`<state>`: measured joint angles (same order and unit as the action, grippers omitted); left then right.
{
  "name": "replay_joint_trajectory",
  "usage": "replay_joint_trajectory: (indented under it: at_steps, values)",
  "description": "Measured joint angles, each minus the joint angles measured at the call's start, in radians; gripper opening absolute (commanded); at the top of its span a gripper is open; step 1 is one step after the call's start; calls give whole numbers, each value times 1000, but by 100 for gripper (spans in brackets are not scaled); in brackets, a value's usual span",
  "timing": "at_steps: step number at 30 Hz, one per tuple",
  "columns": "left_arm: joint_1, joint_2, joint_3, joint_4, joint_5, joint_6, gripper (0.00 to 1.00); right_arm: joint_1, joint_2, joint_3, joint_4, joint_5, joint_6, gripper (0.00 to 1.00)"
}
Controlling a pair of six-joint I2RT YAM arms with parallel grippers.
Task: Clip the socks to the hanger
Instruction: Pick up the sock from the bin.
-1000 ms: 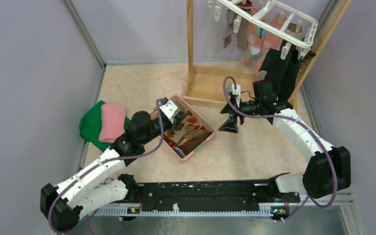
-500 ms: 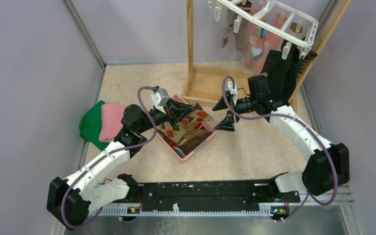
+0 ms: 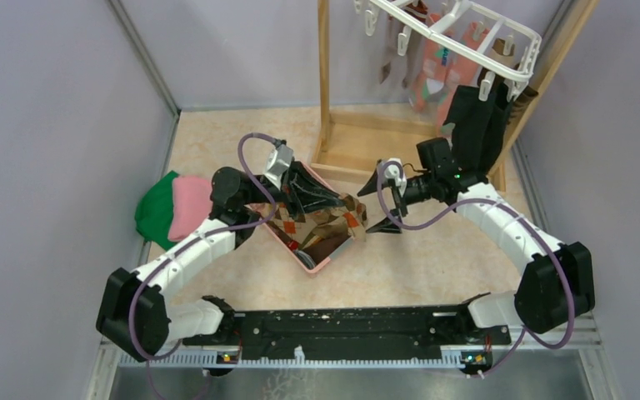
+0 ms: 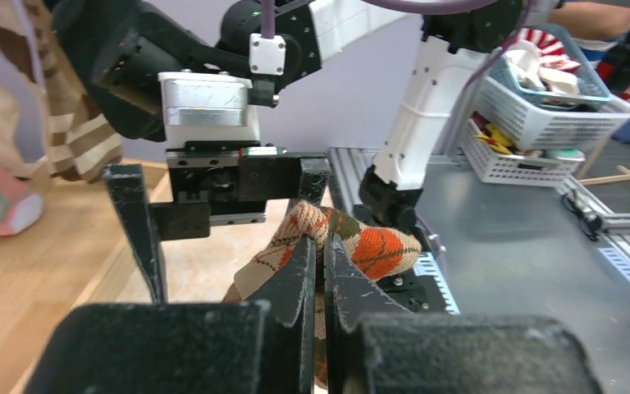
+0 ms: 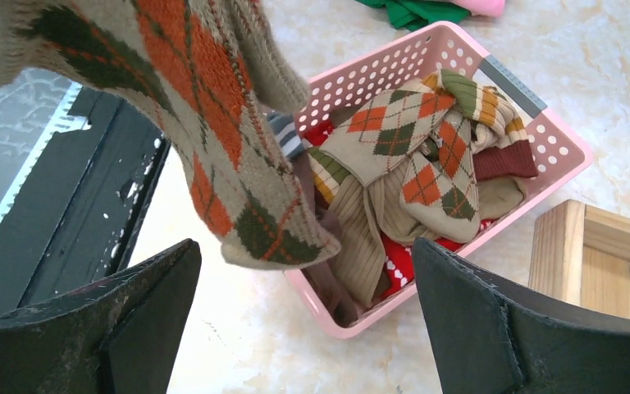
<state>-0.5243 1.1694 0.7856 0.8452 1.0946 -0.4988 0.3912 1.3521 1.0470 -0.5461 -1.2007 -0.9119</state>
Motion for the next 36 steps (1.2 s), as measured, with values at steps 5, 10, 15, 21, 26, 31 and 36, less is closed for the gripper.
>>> replay_joint_trajectory:
  at_steps: [5, 10, 15, 21, 26, 31, 36]
  values:
    - [0, 94, 3, 210, 96, -181, 0, 42, 0, 0, -41, -10, -62, 83]
    - [1, 138, 24, 262, 141, -256, 0, 152, 0, 0, -122, -1, -144, 62]
    - [11, 127, 37, 233, 148, -235, 0, 170, -1, 2, -154, 16, -159, 35]
    - [40, 77, 37, 91, 124, -132, 0, 169, -25, 3, -156, 82, -105, 0]
    - [58, 31, 40, -117, 9, 19, 6, 169, -31, 43, -179, 116, -55, 0]
    - [67, 24, 39, -230, -113, 99, 15, 169, -37, 49, -201, 114, -37, 0]
    - [73, 25, 38, -257, -166, 113, 11, 151, -37, 61, -232, 66, -18, 0]
